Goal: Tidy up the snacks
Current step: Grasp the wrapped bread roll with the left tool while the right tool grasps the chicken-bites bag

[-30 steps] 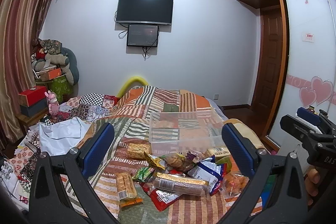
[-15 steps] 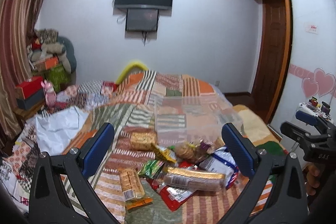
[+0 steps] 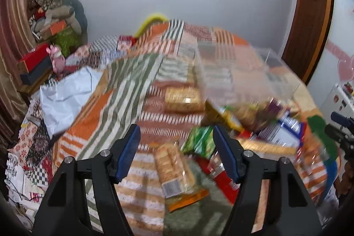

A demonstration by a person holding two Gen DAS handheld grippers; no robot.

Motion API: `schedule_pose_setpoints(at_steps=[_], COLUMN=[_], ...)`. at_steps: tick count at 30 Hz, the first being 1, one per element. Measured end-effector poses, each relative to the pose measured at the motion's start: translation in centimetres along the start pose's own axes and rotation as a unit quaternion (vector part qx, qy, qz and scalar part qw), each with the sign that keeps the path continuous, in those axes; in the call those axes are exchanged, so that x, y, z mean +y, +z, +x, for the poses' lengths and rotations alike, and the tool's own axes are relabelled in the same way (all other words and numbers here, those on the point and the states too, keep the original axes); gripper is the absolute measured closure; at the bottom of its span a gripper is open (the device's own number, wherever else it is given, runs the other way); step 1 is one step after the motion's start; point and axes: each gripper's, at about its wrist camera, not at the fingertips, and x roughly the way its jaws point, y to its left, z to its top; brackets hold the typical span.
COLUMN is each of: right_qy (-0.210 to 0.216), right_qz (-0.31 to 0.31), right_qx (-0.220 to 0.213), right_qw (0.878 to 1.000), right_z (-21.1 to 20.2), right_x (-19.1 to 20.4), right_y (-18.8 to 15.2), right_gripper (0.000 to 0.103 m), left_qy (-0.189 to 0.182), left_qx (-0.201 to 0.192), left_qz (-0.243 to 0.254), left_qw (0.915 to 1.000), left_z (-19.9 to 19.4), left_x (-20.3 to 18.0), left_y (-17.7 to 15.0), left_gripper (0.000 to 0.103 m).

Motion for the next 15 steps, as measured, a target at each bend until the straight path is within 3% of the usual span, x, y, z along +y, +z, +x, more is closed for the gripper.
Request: schedule_pose_setpoints(at_steps=[9,15], right_qy=[0.003,-0.002], right_qz=[0.008,0.016], right_qx=[0.056,0.077], right_qw=[0.998,0.997], right_z=[2.2,2.6], right_x=[0.1,-0.4], right_y=[-1.3,-2.2], right_gripper=[0.02,0.019], left_qy=[-0.011,-0.025], left_qx=[0.079,0.11], left_qz=[-0.038,-0.045], left_qw=[0.9961,0.9926], left_z=[4.0,5.7], left_x=[2.2,2.1], left_y=[-2.4,-4.0], left_gripper=[0.041,0.041])
